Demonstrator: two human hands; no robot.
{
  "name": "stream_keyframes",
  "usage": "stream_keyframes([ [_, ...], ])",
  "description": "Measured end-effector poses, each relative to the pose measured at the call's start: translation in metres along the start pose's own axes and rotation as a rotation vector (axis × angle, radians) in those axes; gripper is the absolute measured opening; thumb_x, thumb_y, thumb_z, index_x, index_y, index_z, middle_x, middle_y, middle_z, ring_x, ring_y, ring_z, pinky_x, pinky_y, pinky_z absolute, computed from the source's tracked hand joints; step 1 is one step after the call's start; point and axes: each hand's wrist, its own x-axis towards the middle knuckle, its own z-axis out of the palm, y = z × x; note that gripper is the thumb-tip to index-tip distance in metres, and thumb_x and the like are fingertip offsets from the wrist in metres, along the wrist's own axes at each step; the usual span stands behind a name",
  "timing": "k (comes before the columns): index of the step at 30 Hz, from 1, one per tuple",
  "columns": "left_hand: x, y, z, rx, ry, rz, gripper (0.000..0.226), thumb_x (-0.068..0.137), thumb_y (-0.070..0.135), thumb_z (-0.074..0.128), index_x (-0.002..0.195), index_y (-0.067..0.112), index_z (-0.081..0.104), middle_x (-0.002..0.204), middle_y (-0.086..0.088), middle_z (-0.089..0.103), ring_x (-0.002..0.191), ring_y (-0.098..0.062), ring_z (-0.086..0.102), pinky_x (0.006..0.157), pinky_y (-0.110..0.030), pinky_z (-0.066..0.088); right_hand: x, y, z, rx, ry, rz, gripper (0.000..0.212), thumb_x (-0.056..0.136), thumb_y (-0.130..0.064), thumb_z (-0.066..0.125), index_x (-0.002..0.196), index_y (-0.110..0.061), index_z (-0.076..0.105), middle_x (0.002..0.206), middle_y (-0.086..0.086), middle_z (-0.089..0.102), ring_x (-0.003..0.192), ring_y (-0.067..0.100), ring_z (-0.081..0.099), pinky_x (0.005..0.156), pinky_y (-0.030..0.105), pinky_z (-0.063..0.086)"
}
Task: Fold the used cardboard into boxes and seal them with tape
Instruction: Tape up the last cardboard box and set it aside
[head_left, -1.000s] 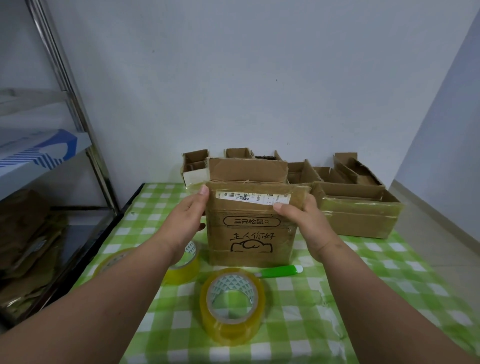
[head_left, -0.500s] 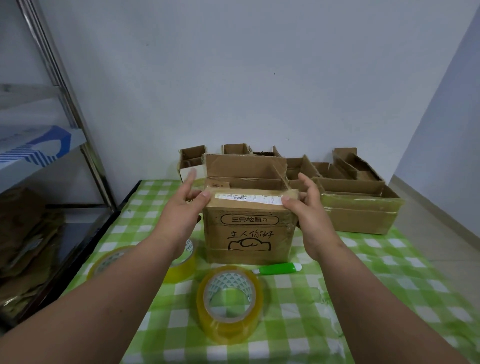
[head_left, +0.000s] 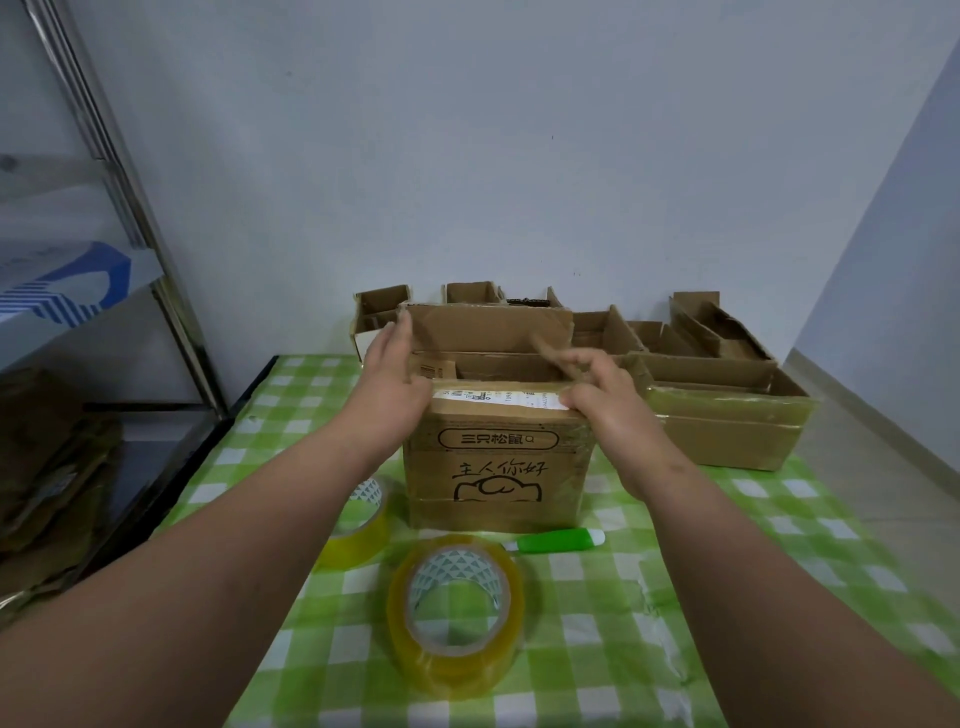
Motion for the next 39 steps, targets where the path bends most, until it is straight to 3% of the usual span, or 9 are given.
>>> stream_keyframes([
  [4,-0.002,-0.001,0.001,0.13,-0.039,0.053,0.066,0.103,0.011,0.033,0.158,0.032,0.005,0.165,0.011,-0.004,0.15,-0.009,0.005,0.104,-0.02,0.013,-0.006,0.003,-0.001,-0.098,-0.008,-0.027,0.034,0.097,-0.026,0.049,0.128,-0.037,0.057,0.128,-0.004,0.037,0.101,0.002,0.044,0.083,0.027,0.034],
  [12,0.0,-0.003,-0.002,0.052,-0.088,0.049,0.09,0.096,0.048,0.054,0.156,0.034,-0.011,0.164,0.015,-0.006,0.149,-0.008,0.006,0.122,-0.038,0.014,0.001,-0.001,0.003,-0.19,0.058,-0.074,0.01,0.095,-0.029,0.057,0.099,-0.024,0.064,0.122,-0.006,0.038,0.114,0.008,0.043,0.101,0.029,0.034],
  [14,0.0,-0.004,-0.001,0.015,-0.08,0.038,0.093,0.094,0.048,0.059,0.156,0.036,-0.01,0.164,0.016,-0.007,0.15,-0.008,0.003,0.122,-0.039,0.012,-0.002,0.001,0.004,-0.186,0.049,-0.084,0.026,0.096,-0.031,0.056,0.121,-0.025,0.059,0.128,-0.006,0.032,0.119,0.011,0.041,0.101,0.028,0.033],
  [17,0.001,-0.007,-0.001,0.001,-0.076,0.032,0.098,0.092,0.046,0.063,0.155,0.039,-0.012,0.163,0.017,-0.009,0.15,-0.009,0.002,0.123,-0.043,0.012,-0.007,0.002,0.003,-0.163,0.033,-0.103,0.061,0.096,-0.031,0.058,0.15,-0.031,0.03,0.14,-0.013,0.022,0.121,0.006,0.034,0.101,0.028,0.028],
  [21,0.004,-0.004,-0.002,-0.046,-0.074,0.008,0.104,0.089,0.04,0.069,0.152,0.044,-0.015,0.165,0.01,0.002,0.15,-0.014,0.011,0.121,-0.049,0.019,-0.004,0.0,-0.001,-0.131,-0.015,-0.099,0.084,0.094,-0.029,0.063,0.157,-0.033,0.008,0.161,-0.015,0.01,0.136,0.003,0.021,0.112,0.03,0.022],
  [26,0.002,-0.004,-0.002,-0.034,-0.003,0.049,0.111,0.086,0.038,0.073,0.152,0.041,-0.016,0.163,0.012,0.004,0.147,-0.014,0.02,0.118,-0.049,0.028,0.0,-0.001,-0.003,-0.07,-0.082,-0.022,0.087,0.093,-0.032,0.064,0.156,-0.041,0.005,0.163,-0.016,0.012,0.147,0.013,0.019,0.117,0.039,0.021],
  [32,-0.003,-0.007,-0.001,-0.021,0.096,0.062,0.077,0.085,0.039,0.073,0.149,0.037,0.031,0.151,0.006,0.028,0.132,-0.01,0.039,0.11,-0.038,0.039,-0.001,-0.003,-0.004,-0.007,-0.047,-0.011,0.087,0.088,-0.033,0.071,0.153,-0.046,0.014,0.159,-0.012,0.025,0.14,0.017,0.031,0.114,0.046,0.028],
  [37,-0.007,-0.005,0.002,0.006,0.116,0.006,0.063,0.089,0.041,0.068,0.145,0.03,0.041,0.148,0.006,0.033,0.131,-0.013,0.039,0.108,-0.036,0.039,-0.01,-0.003,-0.004,-0.09,-0.009,-0.056,0.054,0.09,-0.038,0.066,0.14,-0.042,0.043,0.143,-0.013,0.039,0.129,0.01,0.036,0.102,0.034,0.033],
  [39,-0.01,-0.005,0.004,0.003,0.117,-0.016,0.055,0.091,0.041,0.065,0.141,0.025,0.048,0.145,0.007,0.035,0.131,-0.014,0.039,0.105,-0.029,0.035,-0.009,0.0,-0.004,-0.179,0.042,-0.075,0.047,0.091,-0.041,0.064,0.137,-0.036,0.052,0.147,-0.012,0.04,0.132,0.01,0.037,0.108,0.033,0.031],
])
